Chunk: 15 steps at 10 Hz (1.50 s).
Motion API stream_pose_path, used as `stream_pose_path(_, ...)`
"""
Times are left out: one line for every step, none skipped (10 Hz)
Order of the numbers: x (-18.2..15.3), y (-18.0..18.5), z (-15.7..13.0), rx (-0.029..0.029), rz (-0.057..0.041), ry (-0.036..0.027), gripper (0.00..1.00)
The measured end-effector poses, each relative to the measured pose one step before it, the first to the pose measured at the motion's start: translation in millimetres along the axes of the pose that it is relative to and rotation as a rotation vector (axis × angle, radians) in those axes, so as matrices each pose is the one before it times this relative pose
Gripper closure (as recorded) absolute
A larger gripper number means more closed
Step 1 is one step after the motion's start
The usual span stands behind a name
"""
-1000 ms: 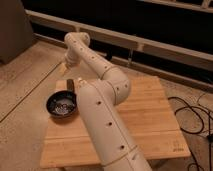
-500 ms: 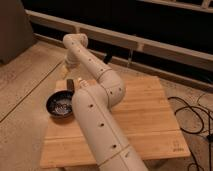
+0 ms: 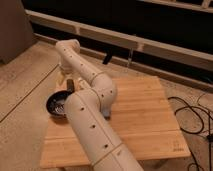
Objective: Place the eraser on the white sponge
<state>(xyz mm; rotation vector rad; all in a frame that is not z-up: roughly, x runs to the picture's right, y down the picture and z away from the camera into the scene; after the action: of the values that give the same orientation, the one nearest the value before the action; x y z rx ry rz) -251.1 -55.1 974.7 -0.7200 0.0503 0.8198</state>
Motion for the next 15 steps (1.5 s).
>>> stream_pose_path(1.70,-6.51,2.69,0.02066,0.03117,0.00571,0.35)
stream_pose_path(1.39,-3.21,3.07,0.01612,0.02582,0.00862,0.35)
stream_pose_path(0.76,-0.08,1.95,0.00365,0.00929,0.00499,0.35)
stream_pose_path(2.75,0.13,5.70,0.00552,0.02143,0.01398,0.35)
stream_pose_path(1.55,0.83,3.08,-0.00132,0.00758,0.00692,0.35)
stream_pose_path(2.44,2.39,5.33,-0.00259,0.00894,0.01254,0.35)
stream_pose_path(1.16,1.77,3.07,-0.00150,0.00565,0.00718,0.35)
stream_pose_path(2.11,0.43,3.42,-0.00149,0.00992,0.00863,0.35)
stream_pose_path(2.58,-0.82,2.43,-0.00124,0.01027,0.00853,0.35)
stream_pose_path(2.20,-1.18,1.96,0.00100,0.00920,0.00751,0.35)
stream_pose_path(3.71,-1.58,2.52,0.00296,0.00871,0.01332,0.35)
stream_pose_path(3.71,-0.63,2.60,0.00077,0.01000,0.01399,0.35)
stream_pose_path(4.24,-0.81,4.16,0.00660,0.00419,0.01814,0.35)
stream_pose_path(1.67,0.42,1.32,-0.00309,0.00642,0.00611,0.35)
stream_pose_path(4.69,-0.44,3.54,-0.00549,0.01679,0.01576,0.35)
